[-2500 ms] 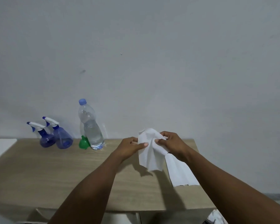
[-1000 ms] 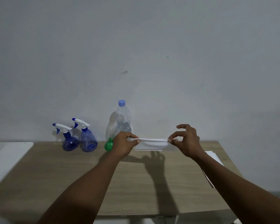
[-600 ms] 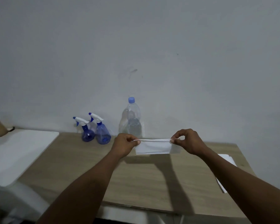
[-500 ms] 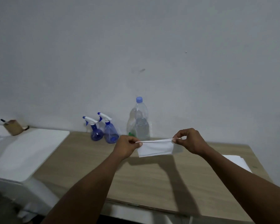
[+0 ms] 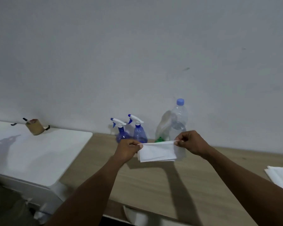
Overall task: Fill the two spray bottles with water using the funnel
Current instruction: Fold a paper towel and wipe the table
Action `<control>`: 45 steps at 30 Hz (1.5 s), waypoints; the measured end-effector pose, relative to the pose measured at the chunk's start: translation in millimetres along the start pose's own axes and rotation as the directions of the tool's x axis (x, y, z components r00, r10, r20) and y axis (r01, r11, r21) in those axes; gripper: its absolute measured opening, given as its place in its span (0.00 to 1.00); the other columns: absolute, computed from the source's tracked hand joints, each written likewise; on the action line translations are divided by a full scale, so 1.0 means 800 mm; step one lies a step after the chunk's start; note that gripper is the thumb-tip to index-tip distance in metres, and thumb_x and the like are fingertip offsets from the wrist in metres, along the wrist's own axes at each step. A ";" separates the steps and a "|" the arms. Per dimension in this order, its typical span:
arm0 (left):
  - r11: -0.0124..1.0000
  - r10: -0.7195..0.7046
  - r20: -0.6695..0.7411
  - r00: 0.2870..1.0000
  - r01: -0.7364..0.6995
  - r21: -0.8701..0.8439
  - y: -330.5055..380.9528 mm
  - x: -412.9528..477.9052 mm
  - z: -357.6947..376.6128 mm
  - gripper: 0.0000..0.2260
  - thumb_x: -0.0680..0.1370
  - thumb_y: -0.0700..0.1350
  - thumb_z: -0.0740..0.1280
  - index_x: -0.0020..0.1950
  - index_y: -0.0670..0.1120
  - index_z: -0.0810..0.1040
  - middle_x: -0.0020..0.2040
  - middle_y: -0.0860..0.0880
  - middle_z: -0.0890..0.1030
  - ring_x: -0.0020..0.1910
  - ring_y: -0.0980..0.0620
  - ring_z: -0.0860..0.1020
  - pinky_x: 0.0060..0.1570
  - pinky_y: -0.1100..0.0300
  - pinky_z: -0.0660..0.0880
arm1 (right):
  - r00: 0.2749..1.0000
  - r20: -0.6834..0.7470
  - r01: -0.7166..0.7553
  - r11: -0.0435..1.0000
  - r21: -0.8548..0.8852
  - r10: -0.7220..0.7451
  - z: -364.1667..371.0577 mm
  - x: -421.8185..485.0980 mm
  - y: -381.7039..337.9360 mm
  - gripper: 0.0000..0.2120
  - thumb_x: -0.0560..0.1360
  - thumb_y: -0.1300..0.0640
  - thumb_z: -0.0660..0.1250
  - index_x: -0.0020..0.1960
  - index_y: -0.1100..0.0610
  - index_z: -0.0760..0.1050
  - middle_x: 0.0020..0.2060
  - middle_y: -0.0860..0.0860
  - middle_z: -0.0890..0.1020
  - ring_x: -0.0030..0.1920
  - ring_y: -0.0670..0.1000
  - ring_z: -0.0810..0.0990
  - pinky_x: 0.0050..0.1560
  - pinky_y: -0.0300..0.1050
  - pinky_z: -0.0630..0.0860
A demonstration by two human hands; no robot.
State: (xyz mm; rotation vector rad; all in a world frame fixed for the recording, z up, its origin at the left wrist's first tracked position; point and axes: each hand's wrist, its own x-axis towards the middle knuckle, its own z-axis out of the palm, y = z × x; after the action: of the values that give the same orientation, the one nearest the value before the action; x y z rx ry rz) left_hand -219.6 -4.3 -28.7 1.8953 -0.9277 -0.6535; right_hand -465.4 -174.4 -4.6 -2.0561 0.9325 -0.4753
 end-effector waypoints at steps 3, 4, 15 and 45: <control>1.000 -0.027 0.027 0.999 0.027 -0.015 -0.037 0.016 -0.041 0.04 0.76 0.41 0.74 0.42 0.47 0.84 0.41 0.49 0.85 0.41 0.49 0.84 0.43 0.60 0.80 | 0.998 0.048 -0.040 0.999 0.016 0.039 0.056 0.018 -0.016 0.02 0.72 0.61 0.75 0.41 0.58 0.84 0.39 0.53 0.86 0.42 0.51 0.82 0.50 0.53 0.81; 0.999 -0.032 0.033 0.999 0.033 -0.014 -0.053 0.022 -0.053 0.04 0.76 0.40 0.74 0.41 0.47 0.84 0.40 0.48 0.85 0.40 0.49 0.83 0.43 0.60 0.80 | 0.997 0.054 -0.056 0.998 0.026 0.055 0.073 0.023 -0.020 0.02 0.72 0.61 0.75 0.41 0.58 0.84 0.39 0.54 0.86 0.42 0.51 0.82 0.50 0.53 0.82; 0.992 -0.085 0.124 0.989 0.071 0.109 -0.145 0.020 -0.139 0.02 0.72 0.40 0.78 0.42 0.44 0.86 0.38 0.45 0.86 0.36 0.53 0.83 0.40 0.61 0.77 | 0.968 0.209 -0.145 0.989 0.000 0.141 0.182 0.029 -0.052 0.05 0.72 0.64 0.75 0.40 0.56 0.82 0.32 0.45 0.82 0.33 0.41 0.76 0.32 0.28 0.71; 0.925 0.072 -0.064 0.995 -0.043 0.376 -0.204 0.131 -0.204 0.05 0.75 0.43 0.71 0.48 0.51 0.86 0.41 0.51 0.86 0.43 0.53 0.82 0.44 0.60 0.76 | 0.990 -0.139 -0.042 0.941 -0.337 -0.005 0.334 0.147 -0.074 0.06 0.72 0.61 0.70 0.48 0.55 0.83 0.46 0.49 0.84 0.45 0.51 0.81 0.45 0.45 0.76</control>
State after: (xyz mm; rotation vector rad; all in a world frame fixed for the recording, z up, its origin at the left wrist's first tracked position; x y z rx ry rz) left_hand 17.3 42.1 -105.8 2.2017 -1.1148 -0.3814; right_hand -199.9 -100.3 -116.8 -2.3440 1.1836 -0.4769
